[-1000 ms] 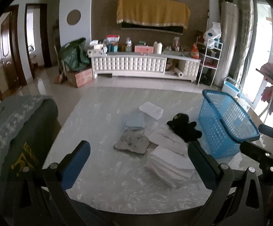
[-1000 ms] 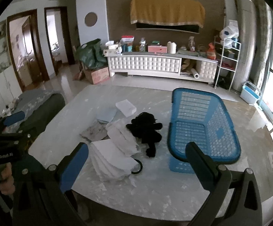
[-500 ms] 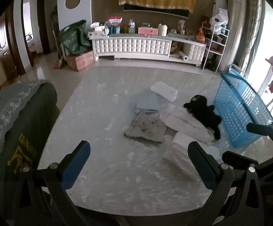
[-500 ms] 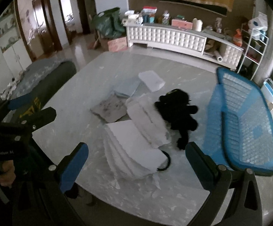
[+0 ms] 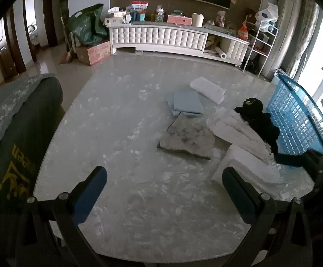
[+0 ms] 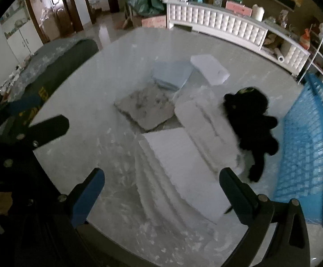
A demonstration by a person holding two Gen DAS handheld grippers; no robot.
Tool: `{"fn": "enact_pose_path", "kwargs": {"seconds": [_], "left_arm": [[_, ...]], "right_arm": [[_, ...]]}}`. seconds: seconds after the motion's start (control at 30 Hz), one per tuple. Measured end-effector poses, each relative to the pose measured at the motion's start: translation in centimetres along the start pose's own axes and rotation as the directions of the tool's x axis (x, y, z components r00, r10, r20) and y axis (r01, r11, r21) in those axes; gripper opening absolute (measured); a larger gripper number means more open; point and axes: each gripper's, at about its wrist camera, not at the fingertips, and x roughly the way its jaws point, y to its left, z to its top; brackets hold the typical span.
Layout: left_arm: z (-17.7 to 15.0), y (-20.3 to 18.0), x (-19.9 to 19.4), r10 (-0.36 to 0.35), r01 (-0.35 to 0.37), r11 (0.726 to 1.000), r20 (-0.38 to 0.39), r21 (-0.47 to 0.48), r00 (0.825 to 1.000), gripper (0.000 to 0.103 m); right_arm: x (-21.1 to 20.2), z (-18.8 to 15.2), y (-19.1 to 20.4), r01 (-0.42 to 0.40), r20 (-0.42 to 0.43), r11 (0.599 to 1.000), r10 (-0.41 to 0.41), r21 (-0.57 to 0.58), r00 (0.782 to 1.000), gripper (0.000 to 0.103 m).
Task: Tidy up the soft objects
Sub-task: 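Reach the right gripper to the white towel stack and grasp it, then lift the white towel with the right gripper and carry it over the blue basket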
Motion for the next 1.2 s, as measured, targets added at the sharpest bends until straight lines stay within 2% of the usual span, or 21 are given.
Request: {"fn": "enact_pose_path", "kwargs": {"seconds": [0.03,0.13,0.33,0.47,0.6,0.7,0.9,1.07,1.2], "left_arm": [[0.0,0.1,0.3,0.001,-0.001,1.000,-0.004,-0.004,1.000,0.103],[0.1,0.6,1.0,0.007,-0.008,1.000,-0.028,-0.026,1.000,0.103],[0.0,1.4,2.3,0.004,-0.007,0.999,-0.065,-0.043,0.998,0.103],[0.0,1.7,2.4,0.002,-0.006,0.998,-0.069,-0.059,0.998,0.103],[-0.1,1.8,2.7,-0.002,-0.003,0.998,-0.082,-0.061,0.997,0.103],[-0.1,1.8,2.8,-0.011,0.006,0.998,-0.088,-0.060,0.996,0.103],[-0.2,1.8,3.2,-0.015,0.009,0.998,-0.102,-0.062,0.995,0.103],[-0.3,1.7,3.1,-0.009,0.003,0.998,-0.103,-0.057,0.995,0.103],[0.0,1.7,3.3,-0.023,0.016,0.998,-0.110,-0.064,0.994,0.103]], "right_arm": [[0.4,0.0,0.1,-0.001,-0.012,1.000,0.001,-0.002,1.000,0.102],[2.0,-0.1,0.2,-0.003,-0.056,1.000,0.003,-0.008,0.998,0.090],[4.5,-0.5,-0.1,0.027,-0.119,1.000,-0.028,-0.011,0.992,0.081],[5.1,-0.6,-0.2,0.048,-0.120,0.999,-0.051,-0.025,0.991,0.074],[5.3,-1.0,0.4,0.094,-0.102,0.993,-0.101,-0.072,0.990,0.072],[5.2,-1.3,0.3,0.097,-0.089,0.994,-0.102,-0.058,0.991,0.070],[4.5,-2.0,0.7,0.124,-0.075,0.991,-0.128,-0.053,0.989,0.051],[4.3,-2.5,0.6,0.169,-0.052,0.984,-0.172,-0.060,0.984,0.030],[3.7,-2.2,-0.6,0.107,-0.064,0.994,-0.108,-0.011,0.992,0.021]]}}
